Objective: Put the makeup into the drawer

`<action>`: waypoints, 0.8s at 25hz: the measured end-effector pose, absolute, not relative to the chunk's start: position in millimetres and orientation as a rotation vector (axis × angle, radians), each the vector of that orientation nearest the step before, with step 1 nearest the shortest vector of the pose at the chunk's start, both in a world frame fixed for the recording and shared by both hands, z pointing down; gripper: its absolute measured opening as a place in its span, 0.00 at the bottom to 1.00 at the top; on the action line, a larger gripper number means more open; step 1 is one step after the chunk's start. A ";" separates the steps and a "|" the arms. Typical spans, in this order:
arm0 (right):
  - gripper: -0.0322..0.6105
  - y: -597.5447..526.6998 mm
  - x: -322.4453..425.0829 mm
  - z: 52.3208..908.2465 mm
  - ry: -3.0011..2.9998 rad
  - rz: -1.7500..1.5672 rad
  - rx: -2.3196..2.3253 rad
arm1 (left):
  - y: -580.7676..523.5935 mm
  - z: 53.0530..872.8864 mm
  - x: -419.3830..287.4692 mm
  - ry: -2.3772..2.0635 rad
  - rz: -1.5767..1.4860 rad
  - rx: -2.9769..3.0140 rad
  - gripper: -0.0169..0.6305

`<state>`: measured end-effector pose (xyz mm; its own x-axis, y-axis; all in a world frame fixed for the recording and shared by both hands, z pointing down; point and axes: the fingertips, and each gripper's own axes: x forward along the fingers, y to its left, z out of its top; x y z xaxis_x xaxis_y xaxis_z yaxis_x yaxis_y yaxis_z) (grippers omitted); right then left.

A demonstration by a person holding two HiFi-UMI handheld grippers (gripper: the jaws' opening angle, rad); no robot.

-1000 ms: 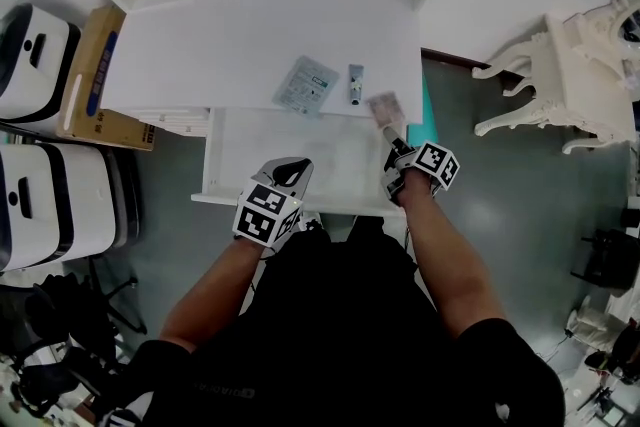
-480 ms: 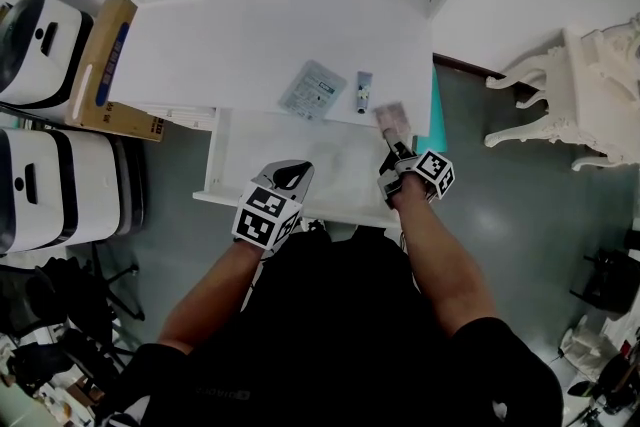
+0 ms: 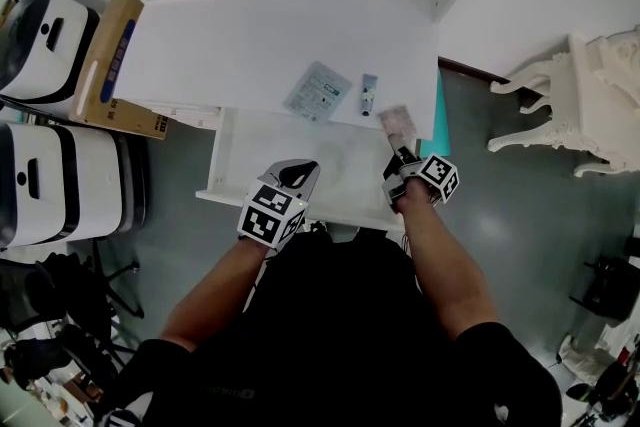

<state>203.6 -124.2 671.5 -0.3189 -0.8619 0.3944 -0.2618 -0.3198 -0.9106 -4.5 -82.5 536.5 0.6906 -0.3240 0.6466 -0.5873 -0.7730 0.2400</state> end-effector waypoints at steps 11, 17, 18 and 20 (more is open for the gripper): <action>0.15 -117.1 208.5 643.6 1.565 -1.628 -1.473 | -79.3 534.6 -7.6 -0.693 0.806 2.491 0.04; 0.15 -107.7 209.3 635.4 1.630 -1.618 -1.503 | -77.4 536.0 -12.0 -0.684 0.806 2.496 0.04; 0.15 -105.4 208.0 632.7 1.647 -1.614 -1.500 | -77.1 536.7 -13.0 -0.683 0.806 2.495 0.04; 0.15 -100.0 204.0 627.2 1.690 -1.611 -1.484 | -76.9 538.2 -14.5 -0.682 0.808 2.493 0.04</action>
